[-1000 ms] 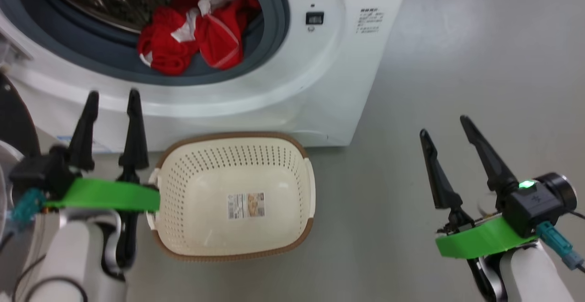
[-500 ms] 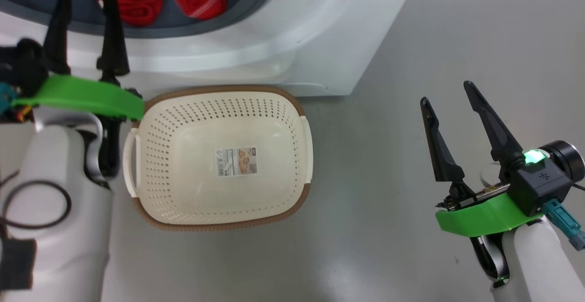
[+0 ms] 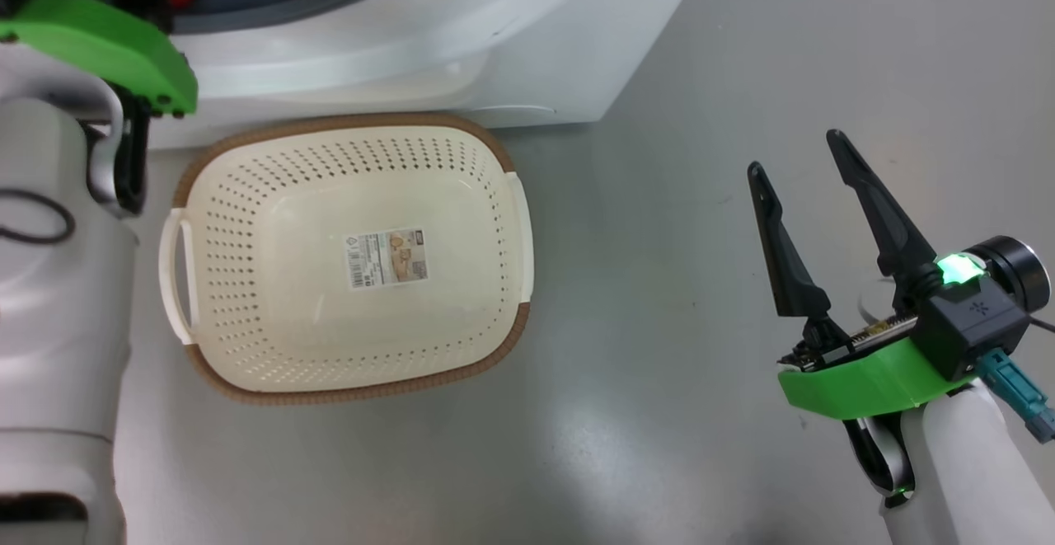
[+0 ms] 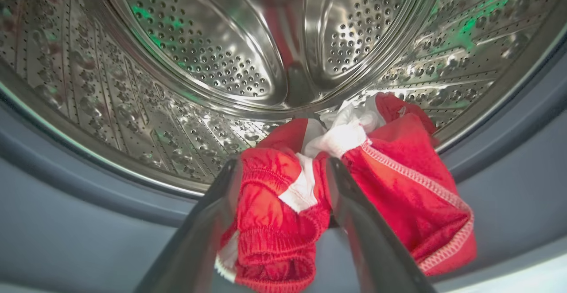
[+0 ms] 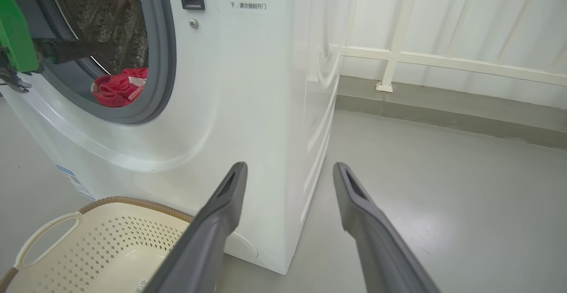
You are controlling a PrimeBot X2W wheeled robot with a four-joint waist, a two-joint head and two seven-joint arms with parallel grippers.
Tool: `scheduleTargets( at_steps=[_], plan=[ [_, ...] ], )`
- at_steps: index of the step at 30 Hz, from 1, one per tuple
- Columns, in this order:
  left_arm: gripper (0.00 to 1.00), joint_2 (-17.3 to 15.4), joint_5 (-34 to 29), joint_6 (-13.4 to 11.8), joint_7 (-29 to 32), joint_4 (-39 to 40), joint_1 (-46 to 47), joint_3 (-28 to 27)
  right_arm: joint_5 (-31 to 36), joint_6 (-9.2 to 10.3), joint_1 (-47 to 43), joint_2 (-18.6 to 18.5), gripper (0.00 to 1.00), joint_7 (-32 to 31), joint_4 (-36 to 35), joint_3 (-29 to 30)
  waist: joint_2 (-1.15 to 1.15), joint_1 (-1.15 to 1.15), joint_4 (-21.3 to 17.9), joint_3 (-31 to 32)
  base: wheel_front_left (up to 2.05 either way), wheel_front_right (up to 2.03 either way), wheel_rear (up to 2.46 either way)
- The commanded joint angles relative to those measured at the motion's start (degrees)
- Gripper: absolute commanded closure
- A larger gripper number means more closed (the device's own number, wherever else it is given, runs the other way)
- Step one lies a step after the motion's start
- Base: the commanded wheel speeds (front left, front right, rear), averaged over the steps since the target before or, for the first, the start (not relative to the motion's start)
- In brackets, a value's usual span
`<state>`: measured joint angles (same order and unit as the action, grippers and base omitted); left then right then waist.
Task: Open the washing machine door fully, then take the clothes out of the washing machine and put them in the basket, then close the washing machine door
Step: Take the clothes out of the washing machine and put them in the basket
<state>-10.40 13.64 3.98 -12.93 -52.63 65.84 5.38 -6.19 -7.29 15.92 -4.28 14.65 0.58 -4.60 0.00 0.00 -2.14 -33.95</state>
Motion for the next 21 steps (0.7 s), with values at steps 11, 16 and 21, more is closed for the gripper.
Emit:
scheduleTargets(
  at_steps=[11, 16, 21],
  plan=[
    [0.0, -6.9, -2.7, -3.3, 6.6, -10.8, 9.0, 1.2, -2.1, -0.2, 3.2, 0.1, 0.0, 0.3, -0.5, -4.7, 0.0, 0.0, -4.0, -3.3, 0.0, 0.0, 0.0],
    [0.0, -8.1, -3.1, -3.9, 10.1, -14.6, 10.9, 2.0, -2.7, -0.2, 3.7, 0.1, 0.0, 0.3, -0.2, -5.2, 0.0, 0.0, -5.0, -3.8, 0.0, 0.0, 0.0],
    [0.0, -8.8, -3.5, -4.6, 12.2, -16.6, 11.8, 2.7, -2.8, -0.2, 3.8, 0.3, 0.0, 0.3, -0.2, -5.4, 0.0, 0.0, -5.6, -4.0, 0.0, 0.0, 0.0]
  ],
)
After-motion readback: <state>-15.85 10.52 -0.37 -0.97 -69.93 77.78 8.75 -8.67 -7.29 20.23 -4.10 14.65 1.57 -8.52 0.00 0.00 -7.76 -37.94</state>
